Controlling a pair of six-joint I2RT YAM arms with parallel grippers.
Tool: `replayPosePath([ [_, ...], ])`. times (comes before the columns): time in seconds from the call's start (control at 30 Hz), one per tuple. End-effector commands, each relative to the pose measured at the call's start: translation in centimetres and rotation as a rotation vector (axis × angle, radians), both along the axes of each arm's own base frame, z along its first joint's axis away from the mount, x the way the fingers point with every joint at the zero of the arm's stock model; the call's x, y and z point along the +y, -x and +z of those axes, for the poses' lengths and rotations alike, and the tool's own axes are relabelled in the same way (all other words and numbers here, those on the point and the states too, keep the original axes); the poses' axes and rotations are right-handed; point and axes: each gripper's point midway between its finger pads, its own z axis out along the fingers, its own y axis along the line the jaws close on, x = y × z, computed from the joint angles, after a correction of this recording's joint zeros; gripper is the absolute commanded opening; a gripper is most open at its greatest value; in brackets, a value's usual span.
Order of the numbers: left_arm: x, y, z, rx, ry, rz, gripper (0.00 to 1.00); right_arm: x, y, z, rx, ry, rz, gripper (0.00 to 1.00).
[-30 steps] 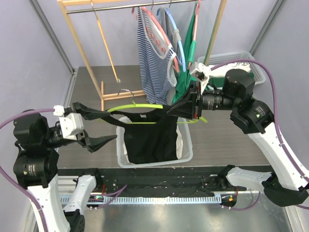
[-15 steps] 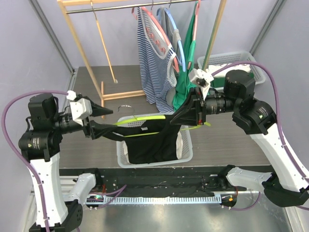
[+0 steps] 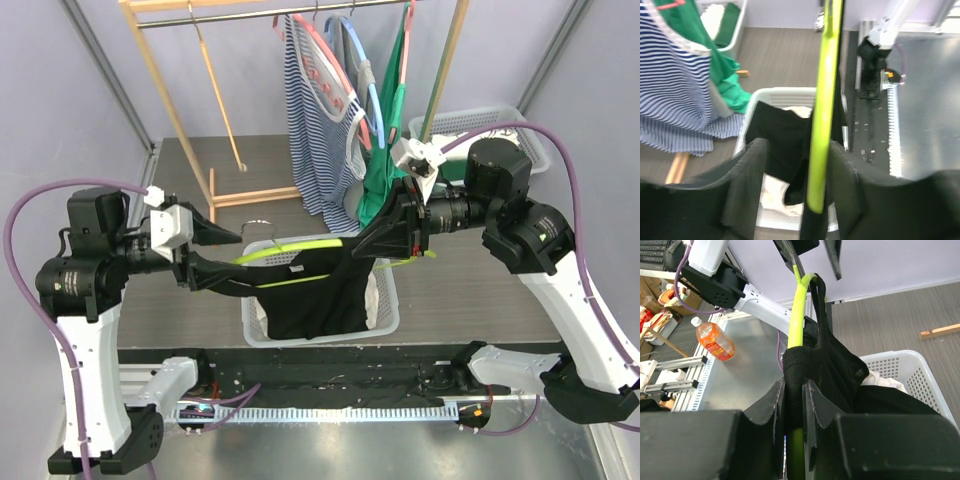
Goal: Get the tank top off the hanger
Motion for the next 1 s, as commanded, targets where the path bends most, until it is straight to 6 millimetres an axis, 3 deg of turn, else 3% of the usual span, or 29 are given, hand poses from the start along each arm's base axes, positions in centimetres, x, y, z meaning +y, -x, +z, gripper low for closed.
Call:
replayPosePath([
  [0.0, -0.5, 2.4, -1.3, 0.139, -0.002, -0.049, 0.42, -0.2, 0.8, 2.5, -0.076, -0.061, 0.027, 0.01],
  [0.07, -0.7, 2.6, -1.1, 0.146, -0.002, -0.067, 0.26, -0.1, 0.4, 2.4, -0.075, -0.060, 0.015, 0.01],
  [0.13, -0.8, 2.8, -1.4, 0.183, -0.007, -0.082, 0.20, 0.2, 0.0, 2.6, -0.081, -0.071, 0.005, 0.01],
  [0.33, -1.2, 3.6, -2.5, 0.258, -0.068, -0.132, 0.17, 0.8, -1.2, 3.7, -0.102, -0.115, -0.029, 0.01],
  [0.43, -1.1, 3.6, -2.4, 0.230, -0.087, -0.120, 0.00, 0.9, -1.4, 3.7, -0.103, -0.122, -0.040, 0.01],
  [0.6, -1.0, 2.2, -1.5, 0.222, -0.073, -0.020, 0.00, 0.7, -2.7, 3.0, -0.107, -0.122, -0.131, 0.02],
  [0.63, -1.1, 1.1, -0.6, 0.154, -0.054, 0.003, 0.00, 0.6, -3.9, 3.2, -0.126, -0.134, -0.202, 0.05],
  [0.7, -0.9, 1.0, 0.1, 0.105, -0.035, 0.037, 0.00, 0.0, -4.6, 2.9, -0.138, -0.150, -0.280, 0.18],
  [0.73, -1.0, 0.3, 0.6, 0.099, -0.021, 0.066, 0.00, -0.6, -5.9, 3.7, -0.165, -0.184, -0.368, 0.20],
  [0.83, -0.8, -0.8, 0.6, 0.139, -0.022, 0.112, 0.00, -2.3, -7.4, 5.0, -0.193, -0.254, -0.529, 0.29],
  [0.87, -0.8, -1.1, 0.5, 0.155, -0.022, 0.125, 0.00, -2.7, -7.5, 5.4, -0.203, -0.276, -0.557, 0.42],
  [0.97, -0.8, -1.5, 0.0, 0.186, -0.021, 0.139, 0.00, -4.2, -8.2, 5.5, -0.218, -0.334, -0.662, 0.55],
])
